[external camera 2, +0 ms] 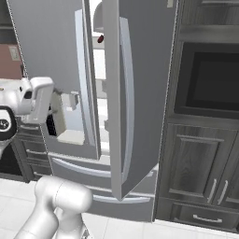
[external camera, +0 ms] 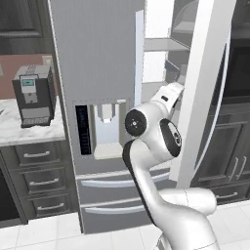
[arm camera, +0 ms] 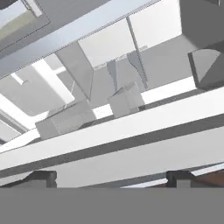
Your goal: Retrieve the sausage and cheese from the fridge and place them on the cutting board on the counter.
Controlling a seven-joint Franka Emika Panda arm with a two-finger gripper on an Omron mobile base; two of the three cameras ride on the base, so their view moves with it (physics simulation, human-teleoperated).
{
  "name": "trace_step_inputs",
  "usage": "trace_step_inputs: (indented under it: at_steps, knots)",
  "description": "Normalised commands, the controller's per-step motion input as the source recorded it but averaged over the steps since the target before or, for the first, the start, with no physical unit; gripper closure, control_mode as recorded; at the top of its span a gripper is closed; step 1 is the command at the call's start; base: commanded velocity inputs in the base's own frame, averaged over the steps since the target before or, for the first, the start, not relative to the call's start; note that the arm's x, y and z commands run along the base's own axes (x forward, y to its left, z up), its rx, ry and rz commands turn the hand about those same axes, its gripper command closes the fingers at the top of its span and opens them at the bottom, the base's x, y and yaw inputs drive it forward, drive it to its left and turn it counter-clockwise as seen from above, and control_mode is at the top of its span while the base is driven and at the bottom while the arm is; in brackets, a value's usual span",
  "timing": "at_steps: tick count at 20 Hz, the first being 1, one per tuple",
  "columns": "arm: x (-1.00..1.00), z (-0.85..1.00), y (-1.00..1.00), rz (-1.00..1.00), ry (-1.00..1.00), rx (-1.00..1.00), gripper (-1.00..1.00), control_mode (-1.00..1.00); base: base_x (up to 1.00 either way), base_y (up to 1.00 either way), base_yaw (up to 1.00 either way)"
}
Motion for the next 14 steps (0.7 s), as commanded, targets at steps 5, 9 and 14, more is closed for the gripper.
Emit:
trace_step_inputs:
  at_steps: [5,9,14]
  knots:
    - [0.67,-0.06,-0.01,-0.10,0.01,-0.11,-1.00,-1.00,0.00,0.00,0.00]
    - [0.64,0.00,-0.11,-0.06,0.00,0.00,-1.00,-1.00,0.00,0.00,0.00]
    - [0.41,0.00,-0.16,-0.01,0.00,0.00,-1.00,-1.00,0.00,0.00,0.00]
